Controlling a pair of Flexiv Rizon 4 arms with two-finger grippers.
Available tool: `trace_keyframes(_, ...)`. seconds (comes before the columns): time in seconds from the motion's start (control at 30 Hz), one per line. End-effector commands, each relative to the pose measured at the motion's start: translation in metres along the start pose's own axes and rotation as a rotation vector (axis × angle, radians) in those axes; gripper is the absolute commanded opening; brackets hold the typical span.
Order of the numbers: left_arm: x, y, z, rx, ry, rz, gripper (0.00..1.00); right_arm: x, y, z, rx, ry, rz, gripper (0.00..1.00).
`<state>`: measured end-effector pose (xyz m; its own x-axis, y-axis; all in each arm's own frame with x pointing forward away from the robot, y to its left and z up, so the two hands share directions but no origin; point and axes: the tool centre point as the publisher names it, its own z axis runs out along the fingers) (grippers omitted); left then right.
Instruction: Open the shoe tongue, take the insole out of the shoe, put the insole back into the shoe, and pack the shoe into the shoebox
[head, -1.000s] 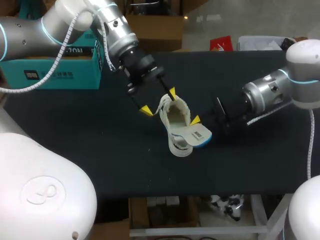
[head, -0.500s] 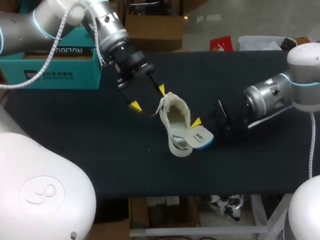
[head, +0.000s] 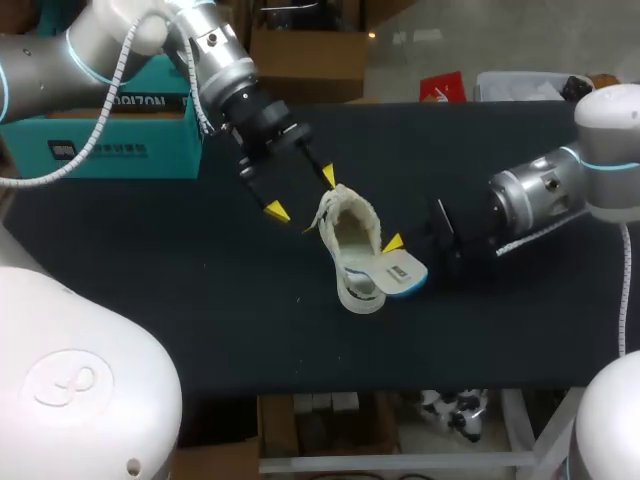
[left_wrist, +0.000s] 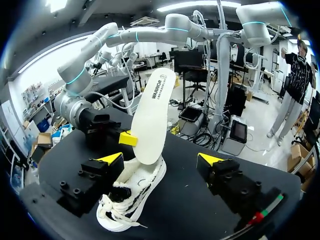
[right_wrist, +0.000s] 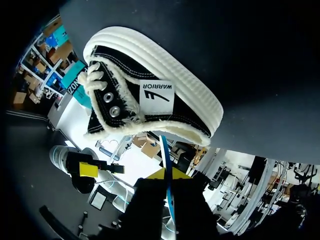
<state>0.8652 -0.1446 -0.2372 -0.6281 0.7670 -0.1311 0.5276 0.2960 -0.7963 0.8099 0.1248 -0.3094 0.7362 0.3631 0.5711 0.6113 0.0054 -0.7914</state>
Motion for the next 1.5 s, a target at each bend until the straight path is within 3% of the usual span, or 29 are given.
trace_keyframes(0.03,0.024,-0.008,0.019,0.026,-0.211,0.018,1.00,0.002,0.005,0.002,0.010,0.009,-0.010,0.00)
trace_keyframes(0.2,0.028,-0.016,0.036,0.021,-0.410,-0.010,1.00,0.004,0.008,0.005,0.016,0.022,-0.015,0.00)
trace_keyframes(0.37,0.028,-0.016,0.036,0.021,-0.410,-0.010,1.00,0.006,0.008,0.006,-0.006,0.060,-0.024,0.00)
trace_keyframes(0.93,0.028,-0.016,0.036,0.021,-0.410,-0.010,1.00,0.006,0.010,0.007,0.003,0.073,-0.021,0.00)
trace_keyframes(1.07,0.025,-0.009,0.053,-0.065,-0.484,0.020,1.00,0.001,0.015,0.008,0.027,0.120,-0.006,0.00)
trace_keyframes(1.27,0.017,-0.002,0.065,-0.076,-0.545,0.068,1.00,-0.001,0.017,0.009,0.038,0.171,0.008,0.00)
trace_keyframes(1.5,0.012,0.003,0.075,-0.071,-0.560,0.113,1.00,0.003,0.020,0.014,0.052,0.202,0.016,0.00)
